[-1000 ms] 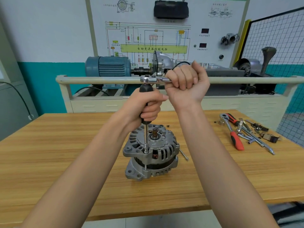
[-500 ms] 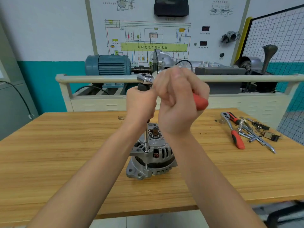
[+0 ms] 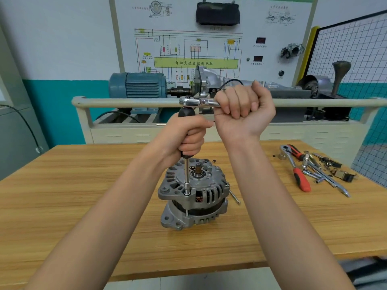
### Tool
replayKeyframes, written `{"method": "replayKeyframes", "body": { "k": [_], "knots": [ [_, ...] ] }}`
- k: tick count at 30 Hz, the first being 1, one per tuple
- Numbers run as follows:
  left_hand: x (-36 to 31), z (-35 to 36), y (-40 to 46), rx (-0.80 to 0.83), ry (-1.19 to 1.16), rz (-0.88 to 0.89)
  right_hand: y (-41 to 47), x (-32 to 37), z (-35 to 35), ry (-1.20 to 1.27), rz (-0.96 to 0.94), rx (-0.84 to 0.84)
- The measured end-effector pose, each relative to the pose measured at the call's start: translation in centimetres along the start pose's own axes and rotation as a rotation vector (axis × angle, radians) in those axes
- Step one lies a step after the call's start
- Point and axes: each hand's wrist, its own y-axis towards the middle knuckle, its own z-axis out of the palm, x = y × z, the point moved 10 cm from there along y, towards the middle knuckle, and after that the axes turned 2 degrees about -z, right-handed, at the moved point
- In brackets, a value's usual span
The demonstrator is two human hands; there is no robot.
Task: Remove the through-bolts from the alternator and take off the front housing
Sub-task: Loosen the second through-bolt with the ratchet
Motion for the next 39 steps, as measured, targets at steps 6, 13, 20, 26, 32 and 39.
{"method": "replayKeyframes", "body": {
  "k": [6, 13, 20, 26, 32, 39],
  "knots": [
    [-0.3, -2.6, -0.5, -0.439, 0.043, 0.082, -3.8, 0.7, 5.1, -0.538, -0.357, 0.304],
    [-0.8, -3.4, -1.3, -0.571, 0.129, 0.151, -5.7, 0.1, 7.0, -0.775, -0.545, 0.408],
    [-0.3, -0.4, 0.0, 0.032, 0.015, 0.057, -0.3, 0.2, 1.1, -0.091, -0.015, 0.096],
    [0.8, 0.4, 0.6, 0.095, -0.114, -0.043, 0.3, 0.3, -0.7, 0.017, -0.008, -0.028],
    [-0.1, -1.9, -0.1, -0.266, -0.034, 0.082, -3.1, 0.6, 4.7, -0.507, -0.314, 0.311],
    [-0.7, -3.5, -1.3, -0.602, 0.052, 0.170, -5.2, 0.1, 6.7, -0.761, -0.494, 0.383]
  ]
}}
